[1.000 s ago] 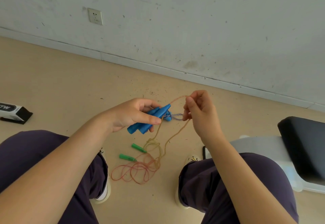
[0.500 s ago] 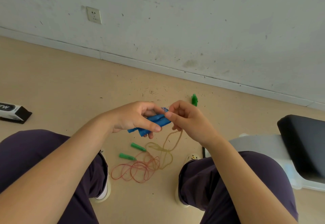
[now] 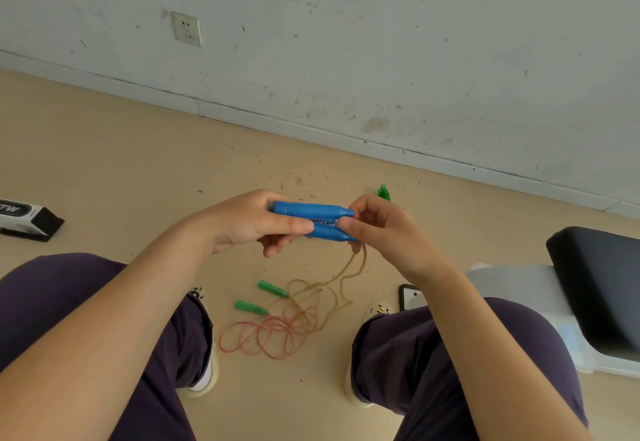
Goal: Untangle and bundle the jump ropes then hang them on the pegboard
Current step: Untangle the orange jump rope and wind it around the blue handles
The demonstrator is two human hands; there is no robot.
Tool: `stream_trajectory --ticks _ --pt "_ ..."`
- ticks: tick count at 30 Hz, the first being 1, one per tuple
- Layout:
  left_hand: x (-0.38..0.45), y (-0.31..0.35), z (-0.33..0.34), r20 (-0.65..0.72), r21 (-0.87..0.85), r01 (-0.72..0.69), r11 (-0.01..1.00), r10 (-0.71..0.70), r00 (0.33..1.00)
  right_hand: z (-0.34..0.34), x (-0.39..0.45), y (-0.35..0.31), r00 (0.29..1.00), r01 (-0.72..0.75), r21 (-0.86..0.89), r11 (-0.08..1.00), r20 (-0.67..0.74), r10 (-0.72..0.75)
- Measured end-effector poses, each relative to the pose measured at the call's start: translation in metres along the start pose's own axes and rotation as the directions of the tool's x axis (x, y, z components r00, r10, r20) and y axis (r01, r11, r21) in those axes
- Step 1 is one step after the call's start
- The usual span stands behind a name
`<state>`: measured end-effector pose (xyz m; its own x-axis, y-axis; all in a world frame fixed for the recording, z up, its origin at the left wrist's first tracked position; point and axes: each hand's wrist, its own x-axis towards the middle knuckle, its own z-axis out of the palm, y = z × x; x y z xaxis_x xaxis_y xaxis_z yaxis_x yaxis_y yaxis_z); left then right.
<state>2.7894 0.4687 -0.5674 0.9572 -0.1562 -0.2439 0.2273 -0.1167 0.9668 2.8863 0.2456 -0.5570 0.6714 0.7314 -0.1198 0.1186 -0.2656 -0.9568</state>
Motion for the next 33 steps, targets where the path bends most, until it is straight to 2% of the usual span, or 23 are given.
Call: stream_trajectory --ticks 4,11,16,23,26,30,33 --pt "0.0 0.004 0.0 -0.024 -0.087 -0.03 0.996 0.028 0.999 0.001 0.0 -0.001 0.999 0.041 0.112 0.993 -0.027 -0.038" --pt "0.003 -0.003 0.002 -0.026 -0.084 0.014 0.996 -0.016 1.0 0.004 0.002 0.002 0.997 0.049 0.097 0.994 -0.059 -0.043" --pt "0.004 -0.007 0.005 0.104 0.103 0.138 0.985 -0.149 0.983 0.003 0.003 0.005 1.0 0.023 0.012 1.0 0.002 -0.023" --pt "0.002 -0.002 0.009 0.227 0.167 0.181 0.969 -0.216 0.95 -0.001 0.003 0.007 0.997 0.009 -0.086 0.996 0.073 -0.002" --pt "0.002 -0.002 0.009 0.203 0.12 0.15 0.981 -0.172 0.964 0.001 0.004 0.007 0.999 0.021 0.025 0.999 0.028 -0.021" --pt "0.001 -0.003 0.006 0.16 -0.036 0.087 0.996 -0.081 0.984 -0.003 0.004 0.005 0.995 0.063 0.167 0.984 -0.087 -0.049" --pt "0.004 -0.003 0.004 -0.007 -0.195 -0.016 0.981 0.015 1.0 -0.008 0.006 0.008 0.99 0.052 0.155 0.987 -0.138 -0.031"
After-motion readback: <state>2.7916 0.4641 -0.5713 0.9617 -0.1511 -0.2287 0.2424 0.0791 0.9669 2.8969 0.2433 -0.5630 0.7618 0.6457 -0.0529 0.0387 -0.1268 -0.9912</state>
